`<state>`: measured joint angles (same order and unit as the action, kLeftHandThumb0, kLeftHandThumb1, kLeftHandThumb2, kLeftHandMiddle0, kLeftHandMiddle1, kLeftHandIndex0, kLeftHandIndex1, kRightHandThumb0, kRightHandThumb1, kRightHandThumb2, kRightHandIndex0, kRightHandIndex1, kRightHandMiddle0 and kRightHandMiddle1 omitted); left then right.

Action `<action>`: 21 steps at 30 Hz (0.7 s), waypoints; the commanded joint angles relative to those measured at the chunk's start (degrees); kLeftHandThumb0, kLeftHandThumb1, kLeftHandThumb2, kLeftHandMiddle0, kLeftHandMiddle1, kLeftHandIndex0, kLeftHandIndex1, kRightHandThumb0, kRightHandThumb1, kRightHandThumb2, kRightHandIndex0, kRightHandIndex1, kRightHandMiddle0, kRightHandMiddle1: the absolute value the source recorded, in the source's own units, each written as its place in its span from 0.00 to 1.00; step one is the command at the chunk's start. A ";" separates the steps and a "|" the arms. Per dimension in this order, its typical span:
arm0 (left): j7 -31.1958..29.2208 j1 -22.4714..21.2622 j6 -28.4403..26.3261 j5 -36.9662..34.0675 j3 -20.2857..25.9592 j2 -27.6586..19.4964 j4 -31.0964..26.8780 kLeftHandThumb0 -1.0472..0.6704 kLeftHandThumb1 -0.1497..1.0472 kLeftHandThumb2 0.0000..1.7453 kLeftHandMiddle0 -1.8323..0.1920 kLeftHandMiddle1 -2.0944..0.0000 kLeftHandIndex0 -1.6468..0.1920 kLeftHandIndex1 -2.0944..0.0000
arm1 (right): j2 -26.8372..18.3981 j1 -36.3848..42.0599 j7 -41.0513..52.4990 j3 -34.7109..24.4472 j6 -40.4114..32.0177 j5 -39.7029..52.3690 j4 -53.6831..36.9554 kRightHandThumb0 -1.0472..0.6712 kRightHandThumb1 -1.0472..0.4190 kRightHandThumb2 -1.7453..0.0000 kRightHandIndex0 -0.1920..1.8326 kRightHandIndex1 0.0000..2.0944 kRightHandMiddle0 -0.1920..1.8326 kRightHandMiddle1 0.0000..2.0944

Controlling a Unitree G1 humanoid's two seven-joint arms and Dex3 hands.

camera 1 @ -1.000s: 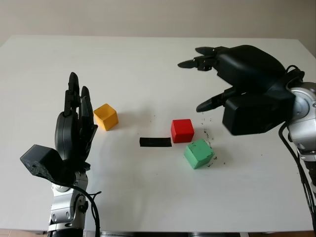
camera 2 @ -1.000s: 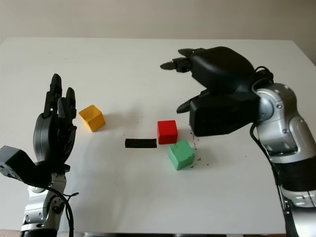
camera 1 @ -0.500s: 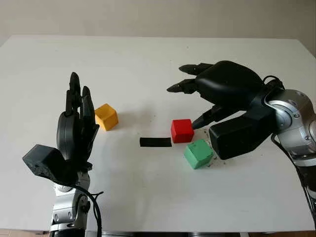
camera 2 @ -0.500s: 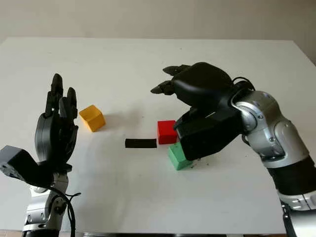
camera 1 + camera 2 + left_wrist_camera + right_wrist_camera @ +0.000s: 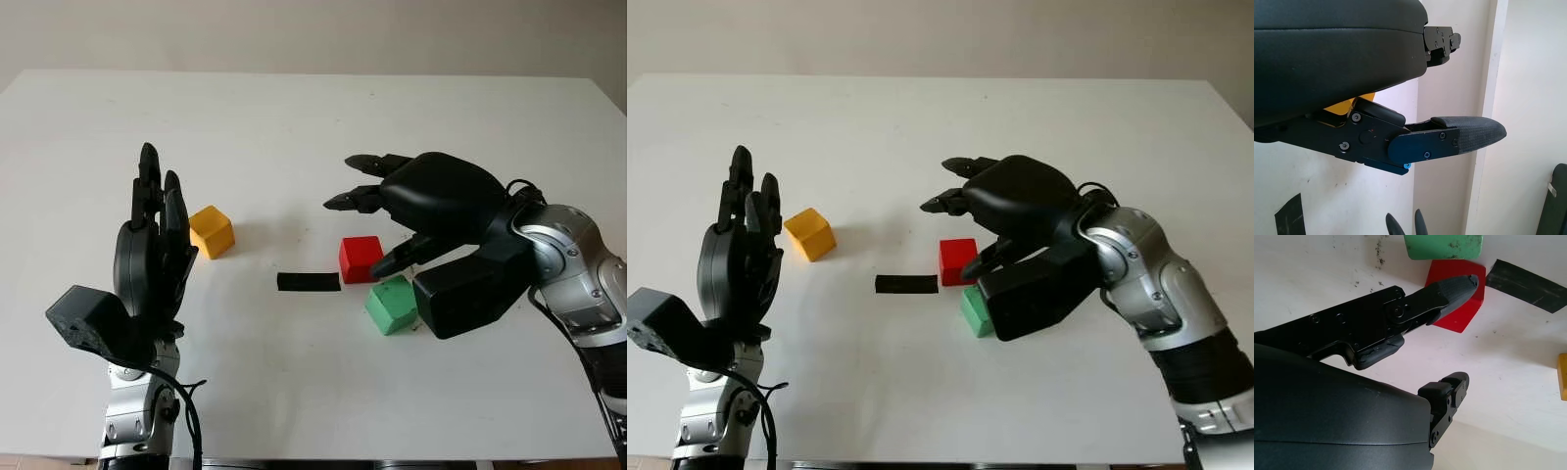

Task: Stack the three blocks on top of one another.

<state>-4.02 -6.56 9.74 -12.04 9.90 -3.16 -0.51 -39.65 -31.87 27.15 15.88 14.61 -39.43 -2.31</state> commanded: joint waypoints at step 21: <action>-0.40 0.75 0.16 0.05 0.07 -0.13 -1.24 0.17 1.00 0.29 0.94 0.97 0.94 0.97 | 1.67 -1.80 -2.77 1.76 1.66 -3.77 6.56 0.18 0.02 0.97 0.15 0.02 0.30 0.06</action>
<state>-4.16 -6.50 9.62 -12.06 9.94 -3.17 -0.65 -37.64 -32.41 24.16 17.55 15.98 -43.47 4.48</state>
